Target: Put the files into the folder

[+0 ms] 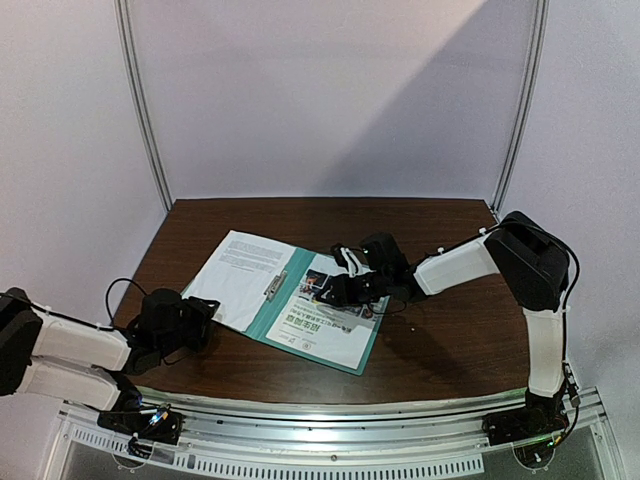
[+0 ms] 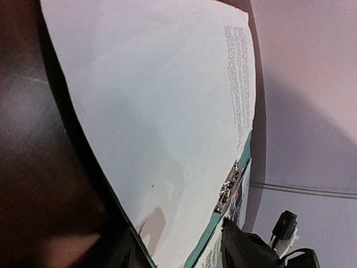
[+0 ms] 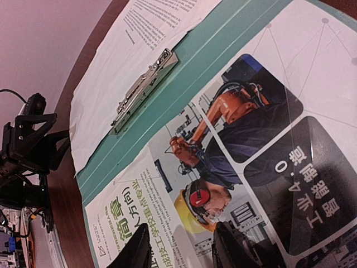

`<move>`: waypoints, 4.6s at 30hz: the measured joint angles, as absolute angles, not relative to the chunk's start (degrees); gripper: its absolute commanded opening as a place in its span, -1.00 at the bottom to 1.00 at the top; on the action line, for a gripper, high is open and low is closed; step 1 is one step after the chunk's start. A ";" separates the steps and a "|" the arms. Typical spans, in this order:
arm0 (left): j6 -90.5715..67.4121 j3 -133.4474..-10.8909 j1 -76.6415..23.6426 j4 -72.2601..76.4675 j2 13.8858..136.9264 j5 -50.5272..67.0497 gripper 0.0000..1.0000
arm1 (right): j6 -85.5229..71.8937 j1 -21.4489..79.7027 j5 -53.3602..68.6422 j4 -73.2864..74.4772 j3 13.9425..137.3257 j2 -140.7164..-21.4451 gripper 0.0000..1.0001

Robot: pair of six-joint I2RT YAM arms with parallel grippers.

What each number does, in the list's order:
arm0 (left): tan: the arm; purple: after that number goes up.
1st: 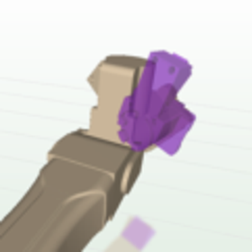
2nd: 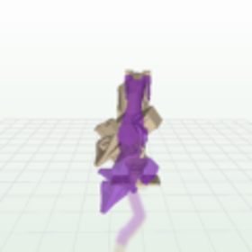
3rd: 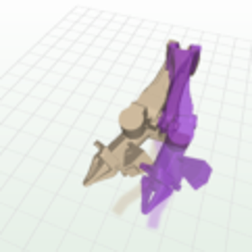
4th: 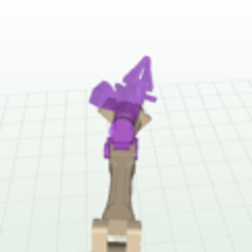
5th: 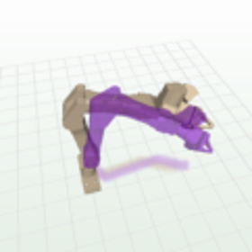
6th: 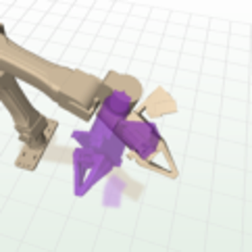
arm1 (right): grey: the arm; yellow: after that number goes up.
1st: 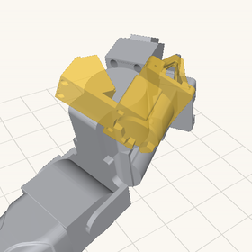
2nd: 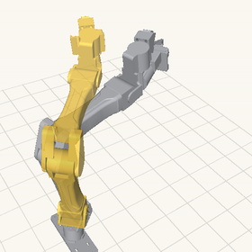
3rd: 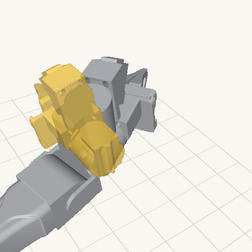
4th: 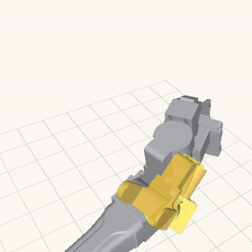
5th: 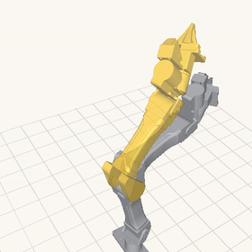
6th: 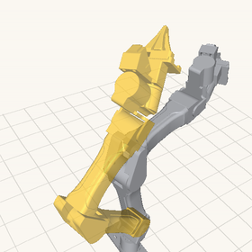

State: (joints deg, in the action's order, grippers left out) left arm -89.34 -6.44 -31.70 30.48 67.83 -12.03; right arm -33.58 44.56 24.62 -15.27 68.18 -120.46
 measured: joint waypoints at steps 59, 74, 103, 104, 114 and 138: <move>-1.72 -43.70 -68.42 16.10 82.76 -37.41 -1.00 | -32.03 22.98 10.33 13.32 58.48 -91.81 -0.15; 9.39 -62.76 -78.81 -7.66 101.41 -32.77 0.64 | -28.47 20.60 2.61 19.49 58.46 -83.70 -0.03; -20.10 -66.89 -51.44 -14.02 108.33 -0.99 0.52 | -25.41 30.33 11.03 15.77 64.07 -93.60 0.06; -20.82 -67.72 -51.33 -13.93 109.65 -0.36 0.50 | -25.32 30.35 10.90 15.86 64.10 -93.60 0.06; -25.17 -71.33 -50.72 -10.72 113.93 2.79 0.34 | -24.05 30.33 8.84 16.60 64.10 -93.36 0.06; -28.40 -82.61 -52.38 -1.39 124.81 8.82 0.30 | -23.00 30.33 7.16 16.82 62.78 -89.78 0.08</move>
